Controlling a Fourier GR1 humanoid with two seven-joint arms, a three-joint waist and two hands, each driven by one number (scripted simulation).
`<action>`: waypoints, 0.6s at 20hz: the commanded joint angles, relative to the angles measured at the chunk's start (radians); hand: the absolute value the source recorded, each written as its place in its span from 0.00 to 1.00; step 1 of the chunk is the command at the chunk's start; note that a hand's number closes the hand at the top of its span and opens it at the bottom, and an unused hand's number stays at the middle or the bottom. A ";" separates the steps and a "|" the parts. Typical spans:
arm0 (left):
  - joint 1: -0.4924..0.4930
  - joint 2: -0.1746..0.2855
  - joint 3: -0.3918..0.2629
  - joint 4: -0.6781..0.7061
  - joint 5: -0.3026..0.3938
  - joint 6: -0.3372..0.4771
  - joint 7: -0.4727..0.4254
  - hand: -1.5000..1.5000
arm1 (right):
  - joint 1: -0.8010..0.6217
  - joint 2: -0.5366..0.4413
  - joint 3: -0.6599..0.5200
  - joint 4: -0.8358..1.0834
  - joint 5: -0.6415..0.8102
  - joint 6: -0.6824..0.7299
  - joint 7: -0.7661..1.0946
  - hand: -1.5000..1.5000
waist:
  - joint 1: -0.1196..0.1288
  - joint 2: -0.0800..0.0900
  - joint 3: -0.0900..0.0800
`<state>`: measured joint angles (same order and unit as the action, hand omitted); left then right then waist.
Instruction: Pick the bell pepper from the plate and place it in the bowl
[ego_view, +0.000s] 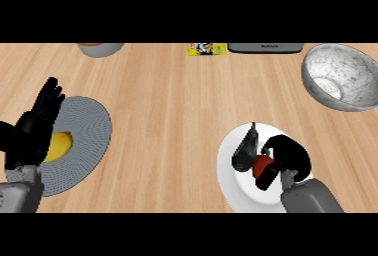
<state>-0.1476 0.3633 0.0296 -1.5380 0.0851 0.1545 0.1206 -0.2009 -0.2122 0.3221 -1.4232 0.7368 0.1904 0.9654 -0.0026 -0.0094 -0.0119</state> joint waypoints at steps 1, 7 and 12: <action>0.059 -0.029 -0.002 -0.038 -0.014 -0.009 -0.023 0.50 | 0.013 -0.019 -0.046 0.096 0.003 -0.053 -0.142 1.00 | 0.007 0.010 0.012; 0.010 -0.038 0.008 -0.025 -0.033 -0.016 0.018 0.50 | -0.054 0.037 -0.004 0.065 0.188 -0.110 0.014 1.00 | 0.006 0.009 0.012; 0.005 -0.024 0.004 0.001 -0.030 -0.048 -0.028 0.50 | -0.469 0.014 -0.217 0.382 0.126 -0.091 -0.013 1.00 | 0.071 0.030 0.013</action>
<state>-0.1462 0.3347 0.0401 -1.5456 0.0629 0.1221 0.1162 -0.4524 -0.1921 0.2078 -1.2119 0.8666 0.1191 0.9415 0.0295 0.0053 -0.0020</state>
